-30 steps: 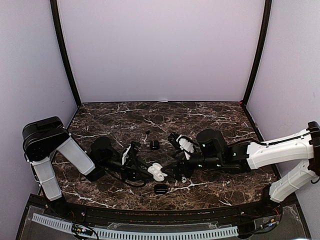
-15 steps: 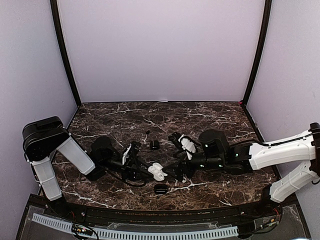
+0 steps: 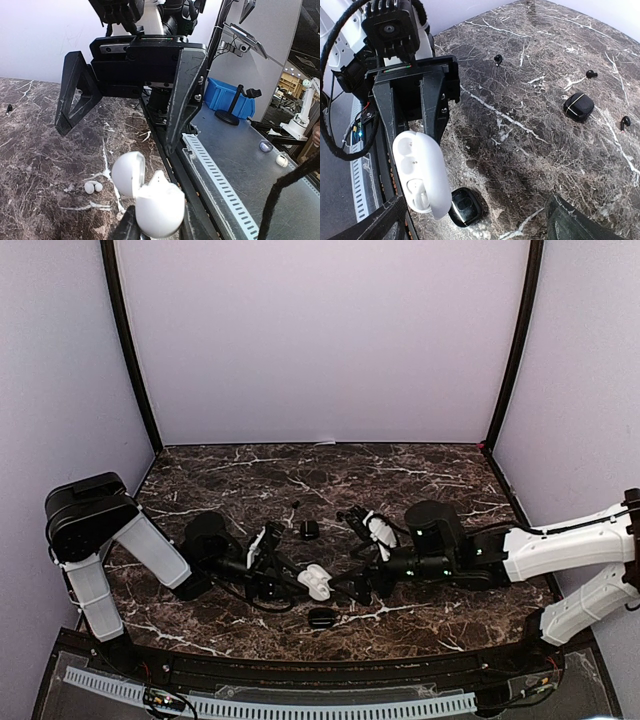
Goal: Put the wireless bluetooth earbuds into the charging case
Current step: Open the charging case, then pick up the left earbud from the center of the board.
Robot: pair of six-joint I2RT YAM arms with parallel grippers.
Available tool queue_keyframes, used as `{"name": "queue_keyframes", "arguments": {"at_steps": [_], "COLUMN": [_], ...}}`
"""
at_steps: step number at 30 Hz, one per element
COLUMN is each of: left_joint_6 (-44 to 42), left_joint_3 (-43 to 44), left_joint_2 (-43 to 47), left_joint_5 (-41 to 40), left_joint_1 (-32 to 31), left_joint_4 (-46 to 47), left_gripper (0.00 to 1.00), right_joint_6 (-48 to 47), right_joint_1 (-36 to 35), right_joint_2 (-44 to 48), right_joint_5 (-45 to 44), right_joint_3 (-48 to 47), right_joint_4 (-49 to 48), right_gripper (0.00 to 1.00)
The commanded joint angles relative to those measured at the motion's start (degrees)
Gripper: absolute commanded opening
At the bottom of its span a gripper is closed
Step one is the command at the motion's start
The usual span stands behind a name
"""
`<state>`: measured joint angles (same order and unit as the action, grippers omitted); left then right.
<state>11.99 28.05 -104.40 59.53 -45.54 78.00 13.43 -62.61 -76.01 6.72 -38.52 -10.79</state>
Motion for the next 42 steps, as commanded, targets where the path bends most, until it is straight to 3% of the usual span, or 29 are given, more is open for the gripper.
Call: {"name": "queue_keyframes", "arguments": {"at_steps": [1,8,13,17,22,27,31,34,38,42], "left_joint_6": [-0.76,-0.68,-0.68,-0.61,-0.65,-0.28,-0.10,-0.09,-0.22,-0.35], "left_joint_3": [0.87,0.90,0.85,0.78,0.69,0.62,0.53,0.47,0.41,0.38], "left_joint_2": [0.50,0.42,0.43,0.43,0.60,0.69,0.75,0.93,1.08,1.28], "left_joint_5": [0.28,0.35,0.19,-0.01,-0.20,-0.07,-0.01,-0.03,-0.11,-0.11], "left_joint_1": [-0.08,-0.12,-0.08,-0.08,-0.08,-0.08,-0.08,-0.10,-0.08,-0.08], "left_joint_4": [-0.13,0.09,0.34,0.31,0.40,0.84,1.08,1.03,0.86,0.68], "left_gripper": [0.17,0.17,0.17,0.17,0.17,0.17,0.17,0.17,0.17,0.17], "right_joint_6": [1.31,7.70,17.70,21.01,24.32,24.88,26.44,27.74,29.54,30.46], "right_joint_1": [0.43,1.32,2.60,4.27,4.34,2.93,1.27,0.34,0.25,0.21], "right_joint_2": [2.27,8.59,15.26,17.20,15.45,12.76,8.33,5.84,4.21,3.23], "right_joint_5": [1.06,-6.08,-13.32,-11.77,-10.59,-5.05,-5.14,-5.36,-5.79,-6.62], "right_joint_3": [0.89,2.43,4.24,4.19,3.98,7.75,9.27,10.28,12.47,13.45], "right_joint_4": [-2.07,1.82,7.16,13.16,19.90,15.67,11.77,9.07,6.18,5.26], "right_gripper": [0.97,0.96,0.87,0.75,0.71,0.71,0.65,0.55,0.34,0.24]}}
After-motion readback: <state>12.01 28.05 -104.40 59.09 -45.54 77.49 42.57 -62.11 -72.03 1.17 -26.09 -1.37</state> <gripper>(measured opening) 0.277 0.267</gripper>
